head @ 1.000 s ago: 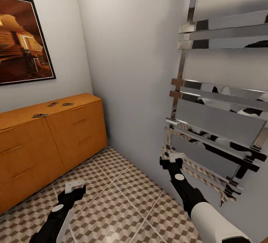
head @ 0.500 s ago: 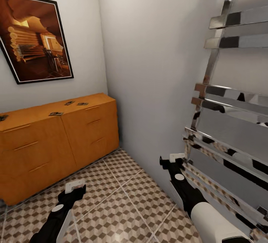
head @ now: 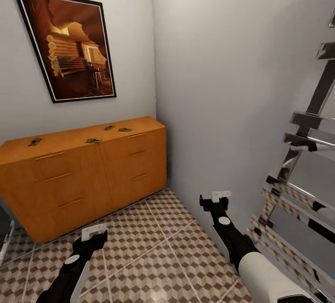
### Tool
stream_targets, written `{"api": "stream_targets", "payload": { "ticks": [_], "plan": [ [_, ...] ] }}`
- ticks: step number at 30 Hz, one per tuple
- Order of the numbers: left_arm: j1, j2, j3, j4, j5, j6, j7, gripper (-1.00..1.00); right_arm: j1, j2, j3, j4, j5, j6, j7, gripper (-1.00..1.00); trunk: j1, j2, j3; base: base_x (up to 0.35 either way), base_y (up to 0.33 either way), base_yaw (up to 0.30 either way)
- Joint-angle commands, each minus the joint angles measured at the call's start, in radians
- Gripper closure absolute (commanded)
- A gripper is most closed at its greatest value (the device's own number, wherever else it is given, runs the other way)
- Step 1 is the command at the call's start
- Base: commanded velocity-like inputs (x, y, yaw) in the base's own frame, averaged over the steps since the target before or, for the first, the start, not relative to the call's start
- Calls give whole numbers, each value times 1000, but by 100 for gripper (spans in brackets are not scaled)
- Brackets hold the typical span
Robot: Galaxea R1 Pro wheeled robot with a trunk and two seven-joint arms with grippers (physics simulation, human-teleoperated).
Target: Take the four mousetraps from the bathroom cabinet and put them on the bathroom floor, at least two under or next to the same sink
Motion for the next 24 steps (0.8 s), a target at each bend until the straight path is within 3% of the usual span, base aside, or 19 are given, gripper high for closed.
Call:
{"api": "stream_targets", "payload": {
  "ticks": [1, 10, 24],
  "plan": [
    [0, 0, -1, -2, 0, 6, 3, -100, -1, 0, 4, 1, 7, 0, -8, -100, 0, -1, -1, 198, -113, 288],
    [0, 0, -1, -2, 0, 6, 3, -100, -1, 0, 4, 1, 7, 0, -8, -100, 0, -1, -1, 211, -134, 288],
    [-1, 0, -1, -2, 0, 5, 2, -100, -1, 0, 4, 1, 7, 0, -8, -100, 0, -1, -1, 213, -11, 288]
  ]
}}
